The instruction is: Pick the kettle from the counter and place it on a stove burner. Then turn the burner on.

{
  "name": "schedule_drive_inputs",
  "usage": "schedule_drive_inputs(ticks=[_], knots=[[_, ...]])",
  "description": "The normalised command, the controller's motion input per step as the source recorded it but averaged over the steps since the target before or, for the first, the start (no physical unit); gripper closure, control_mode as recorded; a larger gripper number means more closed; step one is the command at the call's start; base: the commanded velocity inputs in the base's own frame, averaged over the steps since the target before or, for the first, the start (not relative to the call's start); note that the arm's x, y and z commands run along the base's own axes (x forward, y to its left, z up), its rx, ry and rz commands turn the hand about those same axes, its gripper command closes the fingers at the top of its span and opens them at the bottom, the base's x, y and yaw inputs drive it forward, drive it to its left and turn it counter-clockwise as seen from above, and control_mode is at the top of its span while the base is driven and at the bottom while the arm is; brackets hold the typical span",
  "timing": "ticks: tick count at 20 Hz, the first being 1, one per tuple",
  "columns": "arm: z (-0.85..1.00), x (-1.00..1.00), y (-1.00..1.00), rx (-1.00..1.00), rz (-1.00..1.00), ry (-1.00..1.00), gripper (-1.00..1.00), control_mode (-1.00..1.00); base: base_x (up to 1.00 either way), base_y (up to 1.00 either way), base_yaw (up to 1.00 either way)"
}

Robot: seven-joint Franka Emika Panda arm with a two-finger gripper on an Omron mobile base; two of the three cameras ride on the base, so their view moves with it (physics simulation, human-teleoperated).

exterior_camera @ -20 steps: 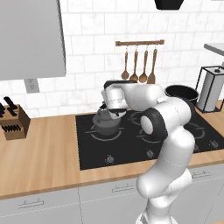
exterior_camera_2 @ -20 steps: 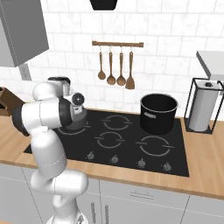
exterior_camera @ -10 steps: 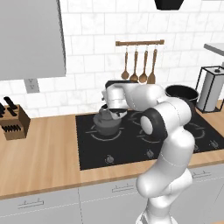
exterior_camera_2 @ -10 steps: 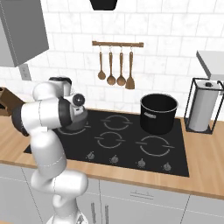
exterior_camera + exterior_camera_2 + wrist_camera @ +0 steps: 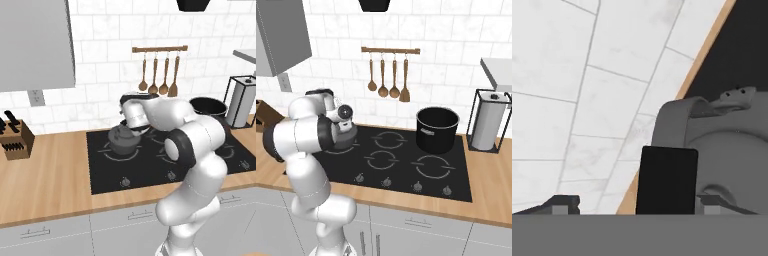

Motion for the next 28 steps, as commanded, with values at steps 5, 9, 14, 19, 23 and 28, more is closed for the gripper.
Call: schedule_drive_inputs(ticks=[5,9,14,19,23,28], knots=[[0.94,-0.16,-0.23,0.00,0.00,0.00,-1.00,-1.00,0.00,0.00,0.00],[1.00,-0.12,0.00,0.00,0.05,0.00,-1.00,-1.00,0.00,0.00,0.00],[0.54,-0.94,0.00,-0.10,0.31,0.21,-1.00,-1.00,0.00,0.00,0.00],[-0.26,-1.00,0.04,-0.29,0.47,0.37,-1.00,-1.00,0.00,0.00,0.00],[-0.94,-0.96,0.48,-0.45,0.47,0.41,-1.00,-1.00,0.00,0.00,0.00],[-1.00,-0.18,0.56,-0.31,0.27,0.18,-1.00,-1.00,0.00,0.00,0.00]])
